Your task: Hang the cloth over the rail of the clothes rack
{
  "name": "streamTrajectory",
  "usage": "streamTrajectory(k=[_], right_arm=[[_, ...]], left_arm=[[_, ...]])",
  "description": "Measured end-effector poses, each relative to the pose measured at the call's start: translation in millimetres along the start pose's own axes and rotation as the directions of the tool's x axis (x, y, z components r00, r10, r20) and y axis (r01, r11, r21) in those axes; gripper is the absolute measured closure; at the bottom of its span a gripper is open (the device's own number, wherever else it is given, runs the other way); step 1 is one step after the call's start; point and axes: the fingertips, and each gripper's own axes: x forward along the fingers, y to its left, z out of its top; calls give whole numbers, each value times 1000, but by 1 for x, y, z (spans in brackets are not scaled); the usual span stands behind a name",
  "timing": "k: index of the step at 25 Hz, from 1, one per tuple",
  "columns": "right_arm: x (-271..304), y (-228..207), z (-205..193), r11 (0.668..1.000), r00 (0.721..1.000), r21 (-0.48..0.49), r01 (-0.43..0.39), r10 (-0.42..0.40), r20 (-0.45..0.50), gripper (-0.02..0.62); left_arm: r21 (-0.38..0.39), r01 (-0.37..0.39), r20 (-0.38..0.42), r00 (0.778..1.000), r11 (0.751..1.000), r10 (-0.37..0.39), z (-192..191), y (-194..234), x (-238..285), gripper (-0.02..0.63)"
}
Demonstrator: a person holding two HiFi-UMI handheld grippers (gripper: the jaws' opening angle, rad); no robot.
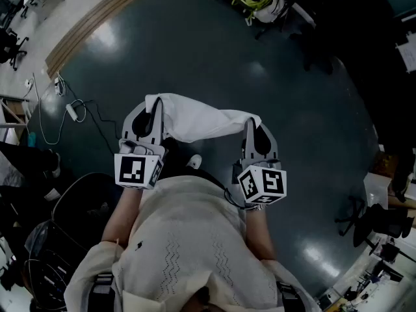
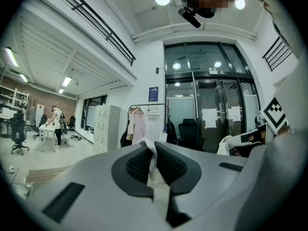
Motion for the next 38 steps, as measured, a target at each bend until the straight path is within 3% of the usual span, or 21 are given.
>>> streamTrajectory(k=[7,11,17,23,27,31,38], right_arm=[[90,-1,6,1000,999,-21,-6,5,-34,574],[163,13,20,999,998,-30,-17,15,-56,574],[281,70,52,996,997,-66,-58,54,-61,574],[366,99,69,997,994,5,-81,81,-70,574],[421,85,85,998,994,3,-70,70,-87,574],[479,71,92,997,993,13,-77,78,-88,574],[611,9,131,993,990,34,-112,114,-79,574]], left_arm=[[-19,-1,-26,1000,1000,0,-17,49,67,588],[-42,-16,-19,1000,999,16,-11,107,119,588],[-63,-11,15,1000,998,12,14,206,180,588],[-89,-46,30,998,995,49,29,287,232,588],[-103,-100,20,995,990,103,35,330,266,588],[-93,-109,-20,994,990,107,25,350,317,588],[-56,-91,-25,996,994,89,39,365,462,588]])
